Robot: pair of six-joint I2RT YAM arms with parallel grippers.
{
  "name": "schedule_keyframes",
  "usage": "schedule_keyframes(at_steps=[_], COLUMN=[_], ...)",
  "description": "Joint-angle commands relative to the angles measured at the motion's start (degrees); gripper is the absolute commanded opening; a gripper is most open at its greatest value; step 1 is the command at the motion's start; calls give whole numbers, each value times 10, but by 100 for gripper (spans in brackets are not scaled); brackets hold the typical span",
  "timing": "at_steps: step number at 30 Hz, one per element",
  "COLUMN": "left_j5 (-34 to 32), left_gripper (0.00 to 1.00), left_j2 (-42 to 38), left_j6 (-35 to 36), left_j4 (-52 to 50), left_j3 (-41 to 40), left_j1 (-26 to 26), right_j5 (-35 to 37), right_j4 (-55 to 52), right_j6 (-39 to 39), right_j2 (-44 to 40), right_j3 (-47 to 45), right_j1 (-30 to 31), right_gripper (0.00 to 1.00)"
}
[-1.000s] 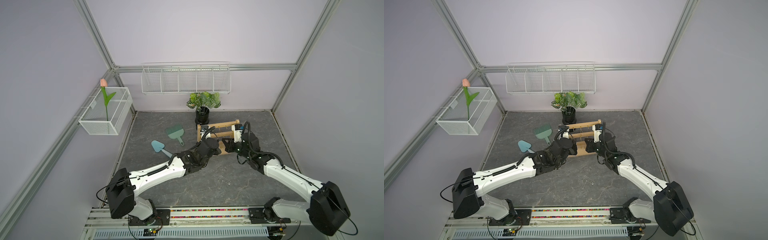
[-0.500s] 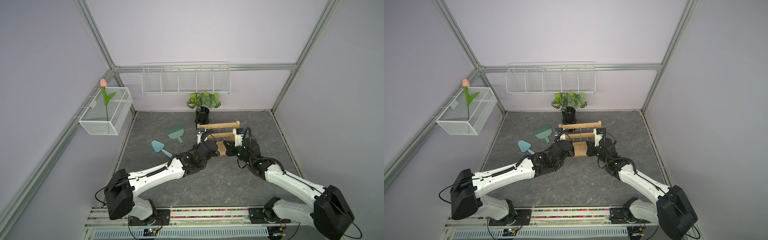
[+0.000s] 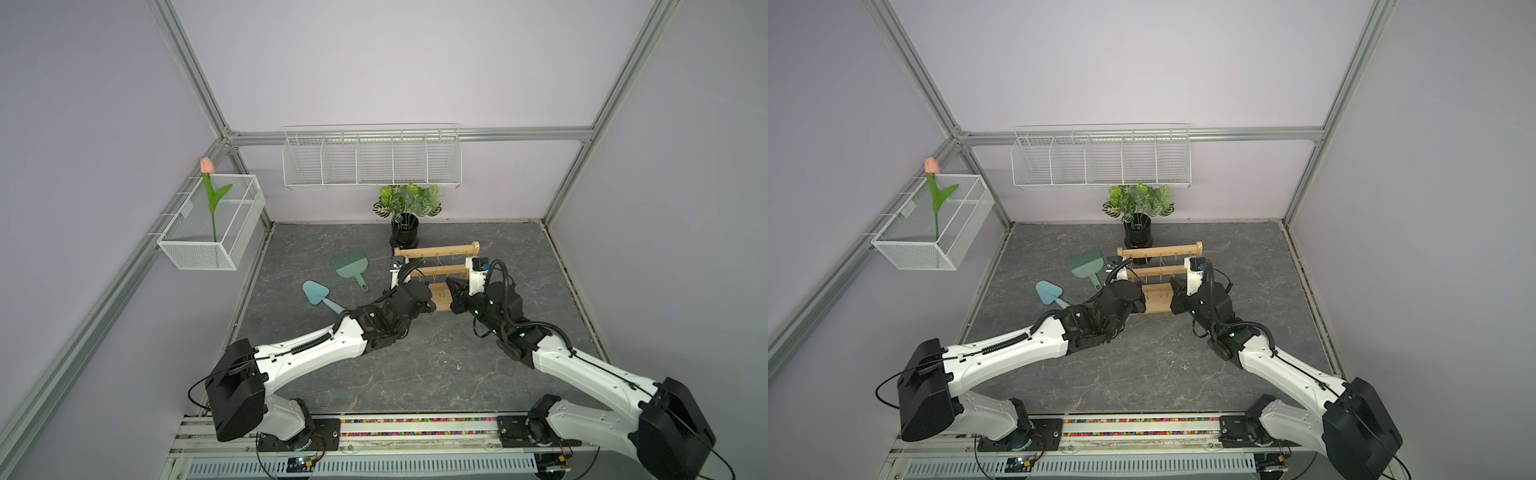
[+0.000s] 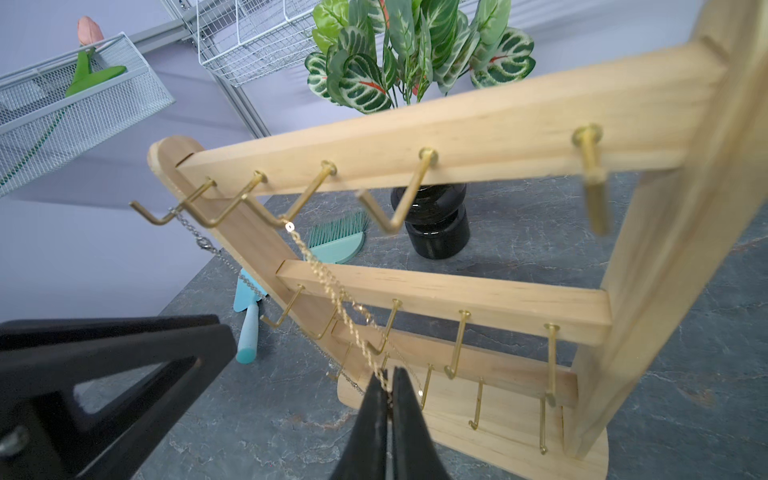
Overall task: Hang the necklace on the jewelry display stand
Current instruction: Hang the necklace on the stand.
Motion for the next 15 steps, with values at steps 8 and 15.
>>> schedule_keyframes(at_steps=[8,15], left_j5=[62,88], left_gripper=[33,34], left_j2=[10,28], left_j6=[-7,-33], left_j4=[48,69], left_j3=[-25,-40], left_j1=[7,6], right_j5=[52,62], right_j4=[61,111], right_j6=[-23,-12], right_j2=[16,38], right_j3=[-43,-67], right_j1=[29,30], right_gripper=[9,9])
